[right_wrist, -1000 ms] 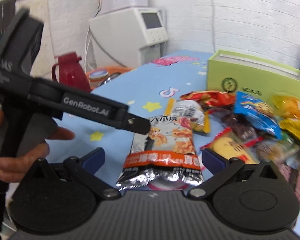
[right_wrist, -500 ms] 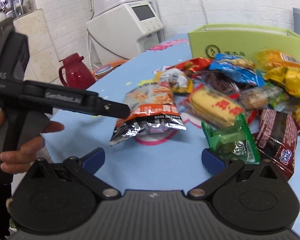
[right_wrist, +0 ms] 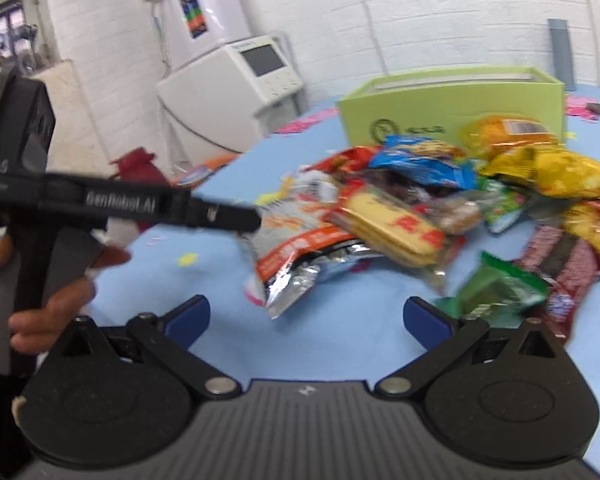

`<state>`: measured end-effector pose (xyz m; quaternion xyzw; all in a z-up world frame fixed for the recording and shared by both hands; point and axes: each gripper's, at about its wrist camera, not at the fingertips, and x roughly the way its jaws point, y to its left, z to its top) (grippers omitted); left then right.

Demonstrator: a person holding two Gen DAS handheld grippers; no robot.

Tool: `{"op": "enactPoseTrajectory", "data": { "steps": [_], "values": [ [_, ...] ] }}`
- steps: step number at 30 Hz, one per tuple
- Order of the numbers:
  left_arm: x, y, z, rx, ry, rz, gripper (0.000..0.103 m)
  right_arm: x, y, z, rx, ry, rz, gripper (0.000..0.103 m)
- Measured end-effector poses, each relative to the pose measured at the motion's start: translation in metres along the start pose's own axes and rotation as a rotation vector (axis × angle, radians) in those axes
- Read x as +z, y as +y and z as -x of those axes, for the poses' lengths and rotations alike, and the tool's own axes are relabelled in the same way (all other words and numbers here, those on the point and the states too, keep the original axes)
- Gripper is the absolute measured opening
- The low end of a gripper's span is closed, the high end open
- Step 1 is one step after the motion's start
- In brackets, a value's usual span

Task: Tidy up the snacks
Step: 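Move the left tool to the silver-orange cracker bag and close on it, then carry the cracker bag with the left tool into the green box and release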

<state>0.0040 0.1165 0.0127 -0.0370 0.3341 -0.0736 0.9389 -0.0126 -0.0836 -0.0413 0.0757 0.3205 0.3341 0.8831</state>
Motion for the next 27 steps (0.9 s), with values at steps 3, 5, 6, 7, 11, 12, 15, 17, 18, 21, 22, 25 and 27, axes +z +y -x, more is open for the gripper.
{"op": "enactPoseTrajectory", "data": {
  "steps": [3, 5, 6, 7, 11, 12, 15, 17, 18, 21, 22, 25, 27],
  "values": [
    [0.017, 0.008, -0.01, -0.029, -0.015, -0.045, 0.087, 0.007, 0.013, -0.019, 0.02, 0.025, 0.014, 0.103],
    [0.022, 0.01, -0.03, -0.048, 0.029, -0.082, 0.085, 0.01, 0.02, -0.033, 0.026, 0.039, 0.03, 0.103],
    [0.023, 0.01, -0.039, -0.049, 0.054, -0.102, 0.082, 0.01, 0.021, -0.038, 0.028, 0.045, 0.026, 0.103],
    [0.022, 0.009, -0.05, -0.06, 0.085, -0.121, 0.082, 0.01, 0.022, -0.042, 0.029, 0.051, 0.021, 0.103],
    [0.011, 0.014, -0.065, -0.169, 0.151, -0.094, 0.066, 0.009, 0.025, -0.059, 0.035, 0.066, 0.027, 0.102],
    [0.007, 0.017, -0.064, -0.211, 0.157, -0.073, 0.056, 0.008, 0.027, -0.063, 0.034, 0.056, 0.049, 0.102],
    [-0.003, 0.025, -0.052, -0.223, 0.134, -0.049, 0.045, 0.013, 0.028, -0.065, 0.002, 0.052, 0.081, 0.082],
    [-0.005, 0.026, -0.04, -0.233, 0.131, -0.024, 0.032, 0.017, 0.02, -0.061, 0.01, 0.049, 0.056, 0.067],
    [-0.005, 0.026, -0.036, -0.239, 0.129, -0.016, 0.026, 0.018, 0.014, -0.058, 0.02, 0.051, 0.045, 0.067],
    [0.002, 0.021, -0.032, -0.234, 0.122, 0.004, 0.025, 0.027, 0.011, -0.051, 0.018, 0.03, 0.038, 0.067],
    [0.009, 0.017, -0.03, -0.236, 0.113, 0.012, 0.025, 0.032, 0.012, -0.049, 0.013, 0.018, 0.044, 0.069],
    [0.043, 0.009, -0.028, -0.257, 0.036, 0.0, 0.026, 0.059, 0.013, -0.042, -0.015, -0.036, 0.115, 0.073],
    [0.074, 0.003, -0.036, -0.254, -0.013, -0.011, 0.027, 0.089, 0.006, -0.042, -0.034, -0.072, 0.155, 0.073]
  ]
}}
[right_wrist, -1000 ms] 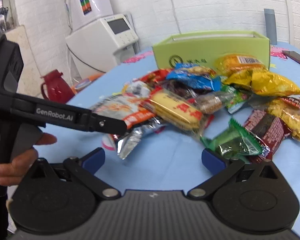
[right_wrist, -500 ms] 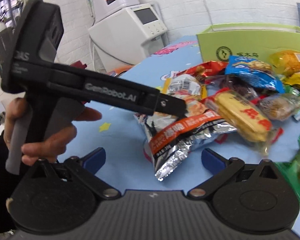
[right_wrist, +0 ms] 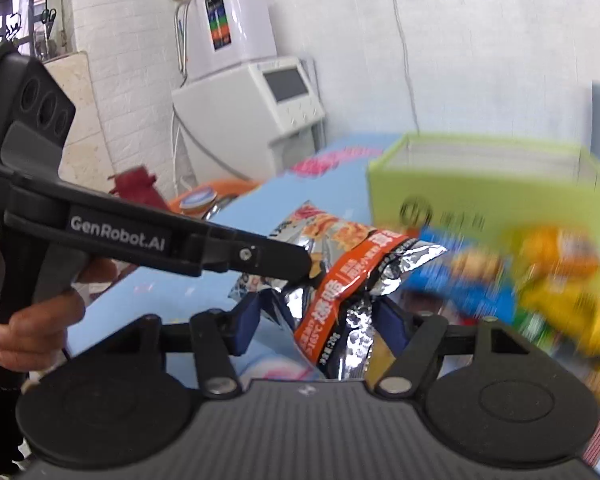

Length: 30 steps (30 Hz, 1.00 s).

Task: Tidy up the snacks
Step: 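Carry the cracker bag with the left tool into the green box and release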

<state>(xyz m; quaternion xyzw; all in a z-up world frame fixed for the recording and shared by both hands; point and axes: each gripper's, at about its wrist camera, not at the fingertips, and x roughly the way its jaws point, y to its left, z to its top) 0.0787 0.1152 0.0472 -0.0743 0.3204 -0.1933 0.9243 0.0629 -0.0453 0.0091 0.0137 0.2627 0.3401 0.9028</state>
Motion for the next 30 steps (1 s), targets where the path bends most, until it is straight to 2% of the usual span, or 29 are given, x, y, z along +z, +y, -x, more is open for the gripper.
{"op": "enactPoseTrajectory", "data": {
  "steps": [4, 7, 10, 13, 15, 16, 17, 19, 21, 22, 23, 26, 30],
  "values": [
    [0.068, 0.005, -0.037, -0.001, -0.055, -0.019, 0.029, 0.065, -0.037, -0.023, -0.052, -0.046, 0.08, 0.073],
    [0.11, 0.015, -0.081, 0.034, -0.037, -0.025, 0.029, 0.106, -0.075, -0.061, -0.057, -0.015, 0.079, 0.073],
    [0.13, 0.033, -0.131, 0.064, 0.027, -0.006, 0.029, 0.124, -0.113, -0.104, -0.043, 0.055, 0.028, 0.073],
    [0.136, 0.054, -0.169, 0.088, 0.087, 0.033, 0.031, 0.125, -0.142, -0.143, -0.023, 0.125, -0.02, 0.076],
    [0.138, 0.065, -0.18, 0.083, 0.094, 0.055, 0.055, 0.123, -0.156, -0.157, -0.015, 0.144, -0.048, 0.084],
    [0.139, 0.067, -0.18, 0.085, 0.082, 0.066, 0.061, 0.123, -0.159, -0.158, -0.025, 0.139, -0.046, 0.086],
    [0.14, 0.068, -0.176, 0.085, 0.065, 0.07, 0.066, 0.124, -0.161, -0.155, -0.036, 0.128, -0.041, 0.089],
    [0.139, 0.061, -0.163, 0.079, 0.03, 0.059, 0.067, 0.124, -0.16, -0.134, -0.051, 0.082, -0.031, 0.096],
    [0.134, 0.051, -0.146, 0.069, -0.002, 0.045, 0.076, 0.122, -0.157, -0.1, -0.057, 0.023, -0.02, 0.098],
    [0.129, 0.045, -0.136, 0.058, -0.014, 0.039, 0.078, 0.119, -0.154, -0.081, -0.072, -0.008, -0.02, 0.103],
    [0.123, 0.038, -0.127, 0.043, -0.02, 0.032, 0.079, 0.114, -0.152, -0.06, -0.084, -0.043, -0.021, 0.103],
    [0.101, 0.015, -0.104, 0.005, -0.027, 0.011, 0.079, 0.086, -0.141, 0.0, -0.114, -0.103, -0.042, 0.103],
    [0.059, -0.017, -0.076, -0.048, -0.019, 0.003, 0.079, 0.032, -0.122, 0.062, -0.183, -0.119, -0.086, 0.103]
  ]
}}
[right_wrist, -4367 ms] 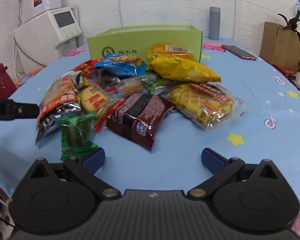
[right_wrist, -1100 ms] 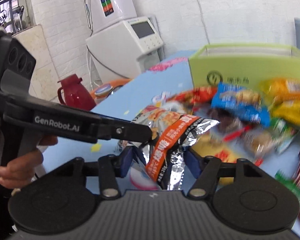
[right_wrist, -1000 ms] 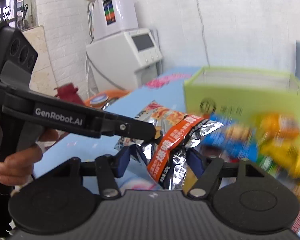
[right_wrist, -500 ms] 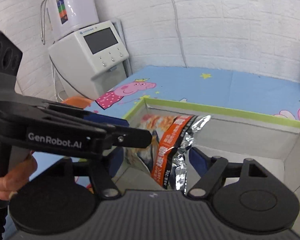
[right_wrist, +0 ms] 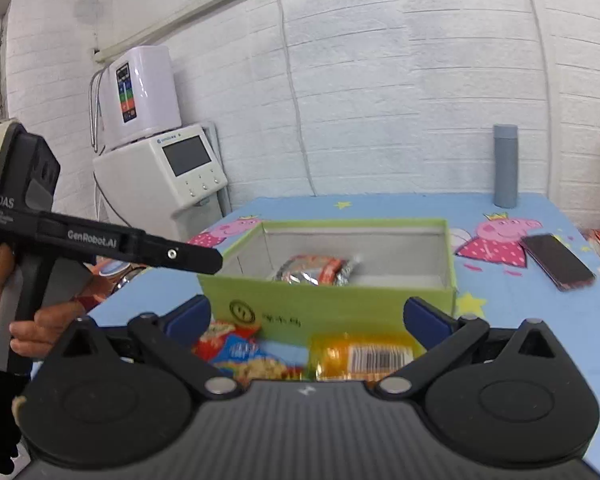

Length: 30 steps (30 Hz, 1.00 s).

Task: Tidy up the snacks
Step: 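Carry the cracker bag with the left tool into the green box and release, then grasp the green candy with the left tool while the right tool grasps the brown chocolate bar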

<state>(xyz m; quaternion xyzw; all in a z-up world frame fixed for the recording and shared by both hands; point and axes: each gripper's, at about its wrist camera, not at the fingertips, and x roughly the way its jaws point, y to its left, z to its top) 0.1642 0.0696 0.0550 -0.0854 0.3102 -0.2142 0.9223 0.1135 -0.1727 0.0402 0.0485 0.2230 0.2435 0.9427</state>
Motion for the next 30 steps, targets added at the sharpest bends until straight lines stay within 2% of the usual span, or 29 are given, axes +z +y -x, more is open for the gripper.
{"op": "enactPoseTrajectory", "data": {
  "steps": [3, 6, 8, 11, 16, 19, 21, 25, 30],
  "values": [
    [-0.04, -0.026, 0.015, -0.028, 0.02, -0.009, 0.079, -0.049, 0.001, 0.046, -0.055, 0.018, -0.073, 0.103],
    [-0.075, -0.044, 0.023, -0.031, 0.055, 0.019, 0.077, -0.09, 0.003, 0.068, -0.066, 0.061, -0.164, 0.103],
    [-0.094, -0.054, 0.026, -0.067, 0.087, 0.05, 0.075, -0.113, 0.006, 0.075, -0.039, 0.101, -0.221, 0.103],
    [-0.114, -0.071, 0.022, -0.145, 0.142, 0.055, 0.074, -0.133, 0.013, 0.076, -0.005, 0.136, -0.228, 0.103],
    [-0.127, -0.095, -0.004, -0.107, 0.24, -0.03, 0.06, -0.136, 0.03, 0.073, -0.043, 0.163, -0.135, 0.103],
    [-0.134, -0.096, -0.017, -0.103, 0.278, -0.026, 0.054, -0.138, 0.039, 0.079, 0.025, 0.151, -0.12, 0.102],
    [-0.135, -0.096, -0.025, -0.116, 0.301, -0.02, 0.049, -0.14, 0.044, 0.077, 0.047, 0.16, -0.118, 0.102],
    [-0.136, -0.095, -0.032, -0.112, 0.323, -0.035, 0.046, -0.14, 0.053, 0.062, 0.087, 0.187, -0.104, 0.102],
    [-0.136, -0.078, -0.027, -0.135, 0.323, -0.013, 0.029, -0.136, 0.053, 0.041, 0.148, 0.212, -0.121, 0.102]
  ]
}}
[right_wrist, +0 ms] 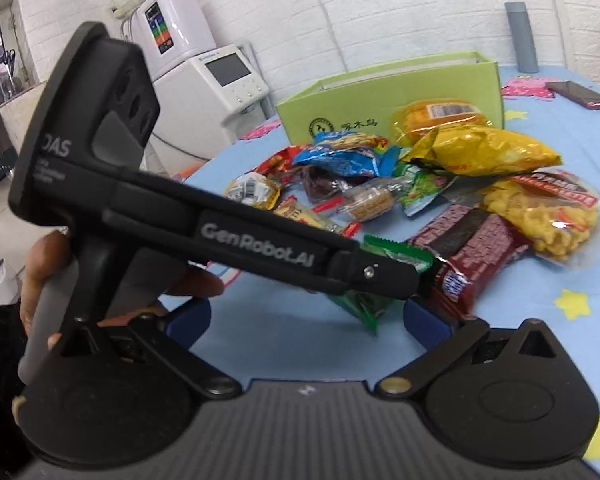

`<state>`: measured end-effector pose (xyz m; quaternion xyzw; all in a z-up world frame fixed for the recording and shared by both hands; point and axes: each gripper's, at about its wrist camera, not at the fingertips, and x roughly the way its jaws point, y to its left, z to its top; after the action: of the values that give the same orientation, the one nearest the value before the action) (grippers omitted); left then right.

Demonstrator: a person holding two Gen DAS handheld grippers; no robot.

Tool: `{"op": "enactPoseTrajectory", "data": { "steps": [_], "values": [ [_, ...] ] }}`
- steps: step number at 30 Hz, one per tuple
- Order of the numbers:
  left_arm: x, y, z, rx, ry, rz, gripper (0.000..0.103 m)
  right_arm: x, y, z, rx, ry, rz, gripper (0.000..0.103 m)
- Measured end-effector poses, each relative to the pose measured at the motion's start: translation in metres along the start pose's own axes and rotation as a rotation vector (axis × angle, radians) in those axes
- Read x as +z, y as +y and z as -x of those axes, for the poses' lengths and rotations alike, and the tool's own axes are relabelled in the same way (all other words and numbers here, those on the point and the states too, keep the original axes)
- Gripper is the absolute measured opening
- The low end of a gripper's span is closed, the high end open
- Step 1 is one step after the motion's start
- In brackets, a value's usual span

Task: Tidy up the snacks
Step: 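Grasp the green candy with the left tool while the right tool grasps the brown chocolate bar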

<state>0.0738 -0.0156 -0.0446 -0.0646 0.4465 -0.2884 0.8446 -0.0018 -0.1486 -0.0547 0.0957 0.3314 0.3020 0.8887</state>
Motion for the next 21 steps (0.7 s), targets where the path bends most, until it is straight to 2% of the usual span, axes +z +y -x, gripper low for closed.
{"op": "enactPoseTrajectory", "data": {
  "steps": [2, 10, 17, 21],
  "values": [
    [-0.002, 0.008, 0.006, 0.001, -0.007, 0.015, 0.026, 0.003, 0.003, -0.007, 0.011, 0.011, 0.007, 0.102],
    [-0.02, 0.047, 0.04, 0.014, -0.048, 0.11, 0.026, 0.011, 0.035, -0.034, 0.09, 0.065, 0.071, 0.102],
    [-0.036, 0.074, 0.07, 0.079, -0.079, 0.168, 0.025, 0.012, 0.064, -0.059, 0.189, 0.108, 0.128, 0.102],
    [-0.041, 0.076, 0.078, 0.092, -0.082, 0.173, 0.025, 0.012, 0.073, -0.063, 0.24, 0.127, 0.139, 0.102]
  ]
}}
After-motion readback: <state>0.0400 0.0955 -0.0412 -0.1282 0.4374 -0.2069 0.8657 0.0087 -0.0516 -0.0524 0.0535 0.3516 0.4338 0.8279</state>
